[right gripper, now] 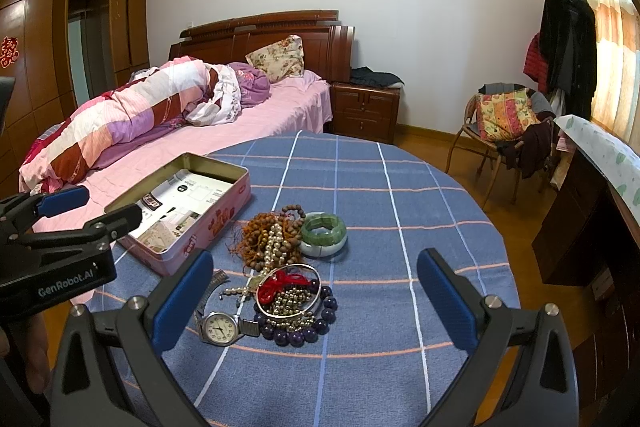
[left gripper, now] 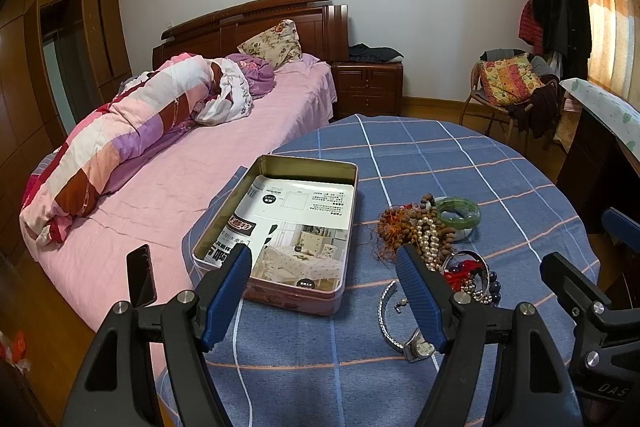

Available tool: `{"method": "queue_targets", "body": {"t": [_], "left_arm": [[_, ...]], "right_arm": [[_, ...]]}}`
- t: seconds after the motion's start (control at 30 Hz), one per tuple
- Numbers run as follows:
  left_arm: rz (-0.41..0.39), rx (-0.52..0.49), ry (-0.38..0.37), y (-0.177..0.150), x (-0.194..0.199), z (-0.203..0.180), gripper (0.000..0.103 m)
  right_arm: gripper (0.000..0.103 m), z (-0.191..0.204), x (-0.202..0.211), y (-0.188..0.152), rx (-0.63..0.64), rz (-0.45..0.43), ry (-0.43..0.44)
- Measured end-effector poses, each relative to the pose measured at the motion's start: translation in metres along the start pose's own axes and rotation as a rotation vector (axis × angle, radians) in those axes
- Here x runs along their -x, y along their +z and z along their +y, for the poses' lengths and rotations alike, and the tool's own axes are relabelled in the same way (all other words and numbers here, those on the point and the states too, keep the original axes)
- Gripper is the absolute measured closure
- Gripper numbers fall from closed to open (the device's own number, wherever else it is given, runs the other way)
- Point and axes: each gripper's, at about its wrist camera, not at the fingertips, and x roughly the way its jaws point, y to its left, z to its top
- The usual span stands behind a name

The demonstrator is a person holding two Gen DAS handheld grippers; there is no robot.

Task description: Organize jewelry

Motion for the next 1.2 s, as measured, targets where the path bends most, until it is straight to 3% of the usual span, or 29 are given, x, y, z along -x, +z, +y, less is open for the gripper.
{"method": "queue_targets", "body": {"t": [0.27, 0.47, 0.7, 0.83, 1.2], "left_arm": [[0.015, 0.008, -0.007, -0.003, -0.007, 0.004, 0.029], [0.069, 0.022, -0.035, -0.010, -0.029, 0.005, 0.029], [0.135, -0.034, -0.117, -0.028, -0.055, -0.019, 0.029], [0.181, -0.159, -0.140, -0.052, -0.059, -0.039, 0.029], [0.251, -0.171, -0.249, -0.065, -0.066, -0.058, 0.029]], "right_arm": [[0.000, 0.001, -0.002, -0.002, 0.011, 0.006, 0.006], [0.000, -0.015, -0.013, -0.016, -0.001, 0.034, -0.054], [0.000, -0.030, -0.030, -0.043, 0.009, 0.129, -0.066], [0.000, -0.039, -0.032, -0.050, -0.009, 0.152, -0.071], [0.000, -0.033, -0.035, -0.049, 0.003, 0.151, -0.081]]}}
